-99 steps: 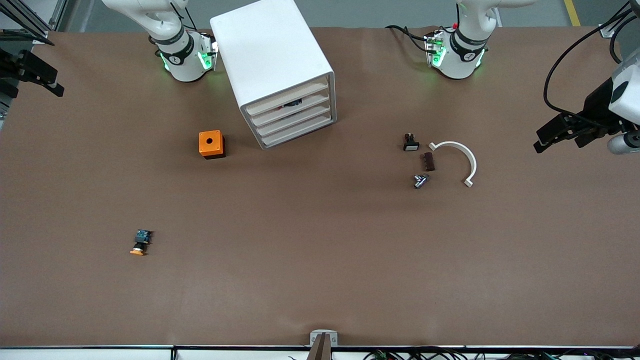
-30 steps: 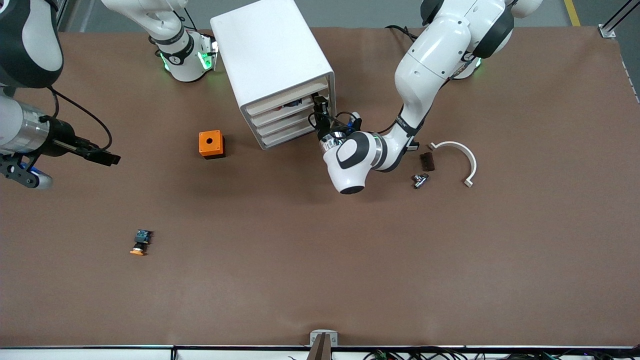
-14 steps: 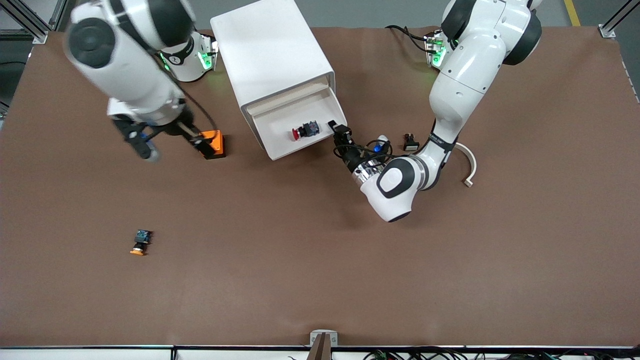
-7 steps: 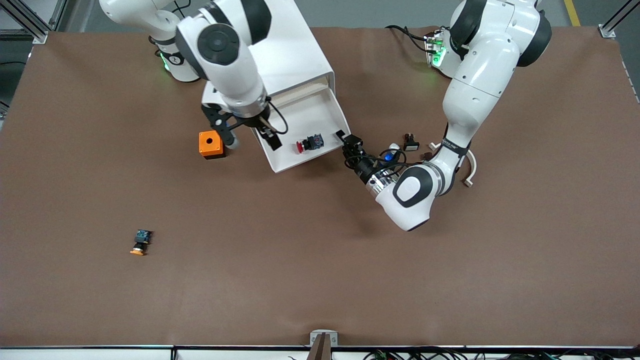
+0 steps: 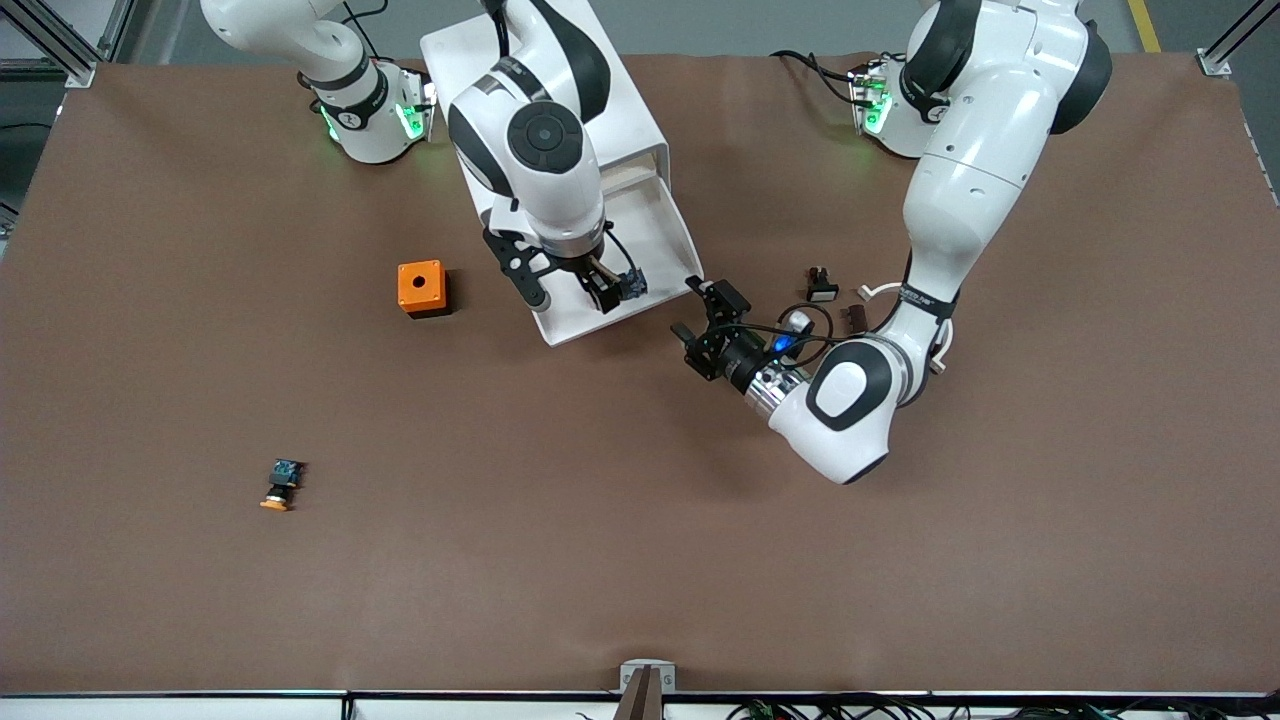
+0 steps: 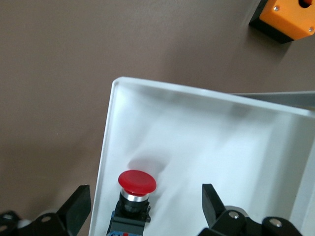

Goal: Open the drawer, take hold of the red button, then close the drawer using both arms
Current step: 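Lift the red button out with the right gripper while the left gripper releases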

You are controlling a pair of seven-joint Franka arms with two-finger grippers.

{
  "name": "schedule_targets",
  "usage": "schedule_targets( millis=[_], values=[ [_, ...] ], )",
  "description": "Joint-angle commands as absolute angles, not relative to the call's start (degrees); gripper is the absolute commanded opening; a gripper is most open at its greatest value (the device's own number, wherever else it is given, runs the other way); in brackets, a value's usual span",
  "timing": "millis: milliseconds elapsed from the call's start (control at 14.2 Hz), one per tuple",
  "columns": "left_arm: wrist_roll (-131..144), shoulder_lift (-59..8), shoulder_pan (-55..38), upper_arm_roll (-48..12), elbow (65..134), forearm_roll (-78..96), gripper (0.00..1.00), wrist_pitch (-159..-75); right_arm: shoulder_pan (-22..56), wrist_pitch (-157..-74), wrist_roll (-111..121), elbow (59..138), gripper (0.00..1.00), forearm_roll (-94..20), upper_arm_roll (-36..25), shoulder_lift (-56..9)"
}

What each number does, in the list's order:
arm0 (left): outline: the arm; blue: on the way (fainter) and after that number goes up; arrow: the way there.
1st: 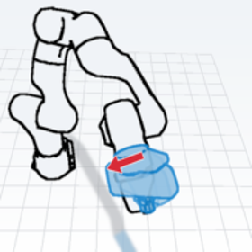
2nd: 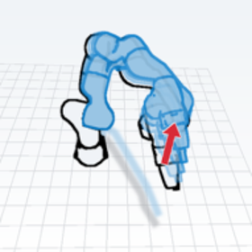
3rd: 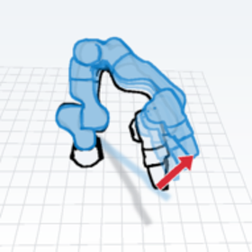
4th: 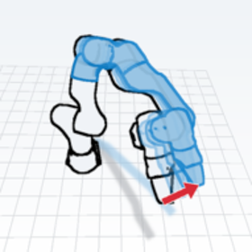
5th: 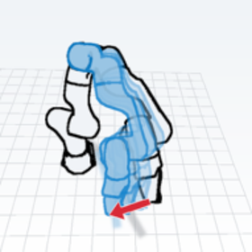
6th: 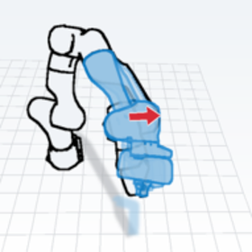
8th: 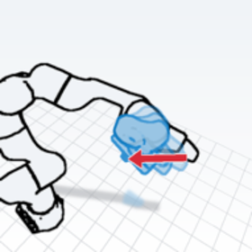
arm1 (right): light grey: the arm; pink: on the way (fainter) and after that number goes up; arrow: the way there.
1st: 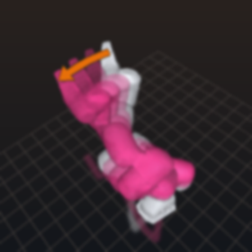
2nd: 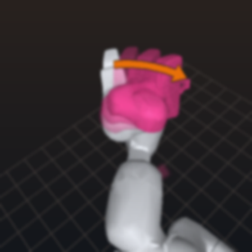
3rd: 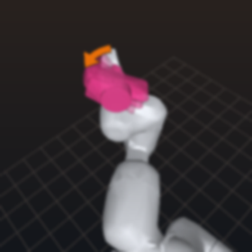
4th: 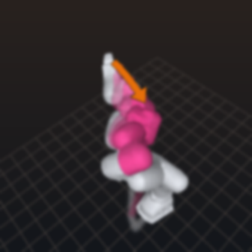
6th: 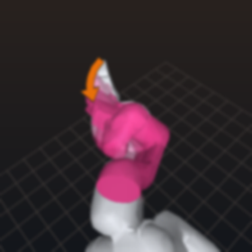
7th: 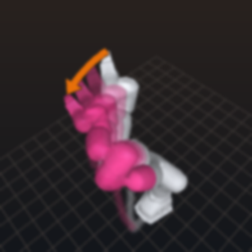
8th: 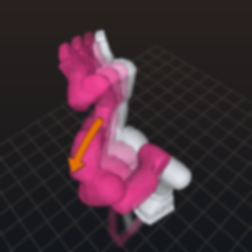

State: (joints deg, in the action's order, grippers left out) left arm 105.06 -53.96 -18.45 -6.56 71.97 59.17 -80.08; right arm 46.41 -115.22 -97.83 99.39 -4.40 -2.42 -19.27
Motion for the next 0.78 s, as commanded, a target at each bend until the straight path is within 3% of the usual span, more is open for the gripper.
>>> schedule_targets(
  millis=[0, 212, 705],
  values=[
    [89.45, -54.05, -19.16, -2.65, 67.95, 59.5, 1.0, -81.2, 48.69, -114.7, -99.84, 95.37, 1.0, -4.39, -3.16, -22.49],
    [72.74, -51.95, -22.05, 0.78, 67.68, 55.13, 1.0, -85.24, 50.09, -114.7, -101.34, 92.91, 1.0, -4.31, -3.16, -25.65],
    [54.95, -46.5, -23.03, 1.14, 68.03, 44.14, 0.99, -97.37, 51.33, -114.7, -103.62, 91.67, 0.93, -4.66, -3.16, -26.98]
  ],
)
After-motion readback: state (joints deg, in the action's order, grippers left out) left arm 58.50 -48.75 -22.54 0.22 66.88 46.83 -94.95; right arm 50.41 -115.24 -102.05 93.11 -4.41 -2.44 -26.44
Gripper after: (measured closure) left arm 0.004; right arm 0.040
